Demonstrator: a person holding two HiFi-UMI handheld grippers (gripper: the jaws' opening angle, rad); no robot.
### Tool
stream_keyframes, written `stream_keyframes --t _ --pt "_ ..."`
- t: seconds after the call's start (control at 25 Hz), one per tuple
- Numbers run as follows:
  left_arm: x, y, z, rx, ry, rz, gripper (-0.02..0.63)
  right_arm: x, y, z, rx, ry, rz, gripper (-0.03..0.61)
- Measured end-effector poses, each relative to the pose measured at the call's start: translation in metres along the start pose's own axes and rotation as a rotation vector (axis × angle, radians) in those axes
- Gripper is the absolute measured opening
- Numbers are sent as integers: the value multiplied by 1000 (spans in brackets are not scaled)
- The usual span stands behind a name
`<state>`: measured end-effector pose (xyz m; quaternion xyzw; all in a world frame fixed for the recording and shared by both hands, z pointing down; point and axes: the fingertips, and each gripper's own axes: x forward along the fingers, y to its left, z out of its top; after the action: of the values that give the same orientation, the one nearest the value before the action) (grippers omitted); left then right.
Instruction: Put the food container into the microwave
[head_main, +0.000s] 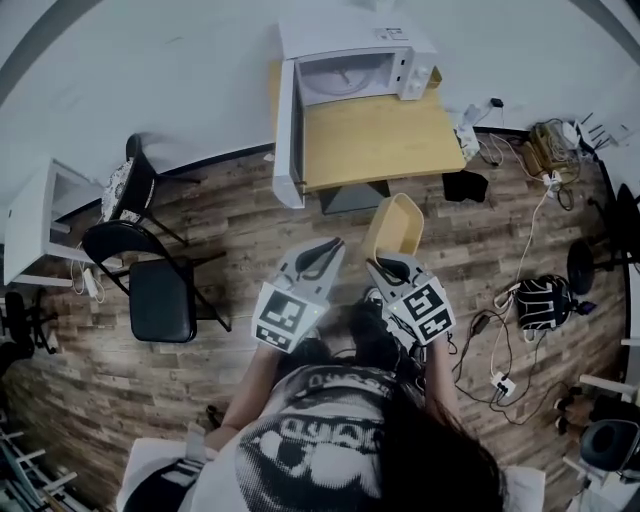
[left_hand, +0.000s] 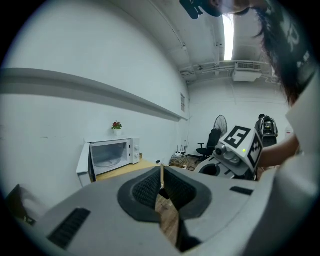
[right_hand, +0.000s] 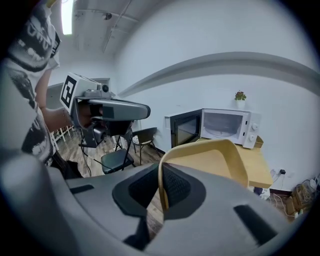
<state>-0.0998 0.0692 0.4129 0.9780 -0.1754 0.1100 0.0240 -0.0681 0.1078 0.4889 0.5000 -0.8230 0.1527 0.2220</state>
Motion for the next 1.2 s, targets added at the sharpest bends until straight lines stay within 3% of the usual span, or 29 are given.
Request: stream_keyframes --t 0.6,1.2 --pt "130 -28 35 22 20 99 17 -32 -135 -18 -32 -25 83 20" --pt "140 -20 31 6 50 200 17 -17 -152 -24 -78 -14 170 21"
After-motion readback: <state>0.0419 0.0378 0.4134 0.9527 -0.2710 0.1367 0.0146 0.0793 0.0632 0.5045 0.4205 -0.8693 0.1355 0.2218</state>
